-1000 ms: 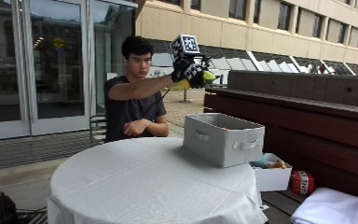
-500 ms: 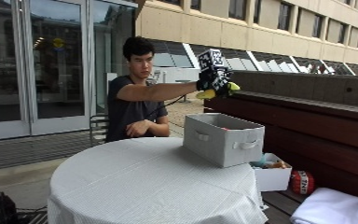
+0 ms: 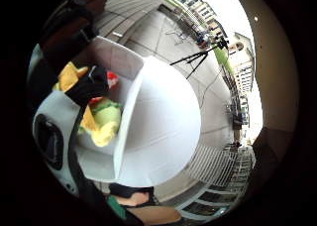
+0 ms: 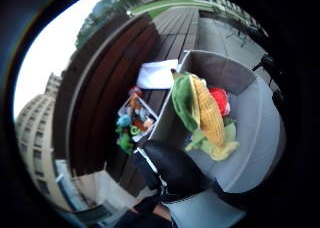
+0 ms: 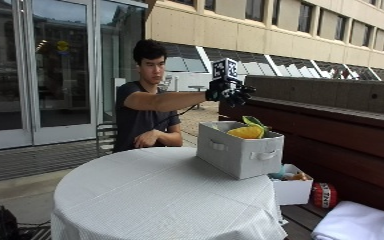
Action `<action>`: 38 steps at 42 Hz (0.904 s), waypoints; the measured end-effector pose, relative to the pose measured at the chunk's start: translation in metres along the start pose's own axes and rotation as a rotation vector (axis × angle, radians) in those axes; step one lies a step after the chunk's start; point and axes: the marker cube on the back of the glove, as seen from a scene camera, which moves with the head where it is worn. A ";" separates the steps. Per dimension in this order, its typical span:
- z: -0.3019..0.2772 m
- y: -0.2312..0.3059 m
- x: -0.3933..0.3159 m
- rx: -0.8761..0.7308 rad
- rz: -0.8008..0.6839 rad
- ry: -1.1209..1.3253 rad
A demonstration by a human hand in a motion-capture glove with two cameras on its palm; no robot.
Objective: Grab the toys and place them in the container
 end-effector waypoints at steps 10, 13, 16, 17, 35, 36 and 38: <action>0.001 0.024 0.100 0.060 0.181 0.043; 0.005 0.037 0.145 0.055 0.232 0.032; 0.007 0.052 0.175 0.052 0.279 0.036; 0.008 0.057 0.184 0.053 0.295 0.035; 0.036 0.165 0.328 -0.013 0.535 0.029; 0.037 0.172 0.333 -0.030 0.560 0.034; 0.040 0.183 0.342 -0.058 0.601 0.042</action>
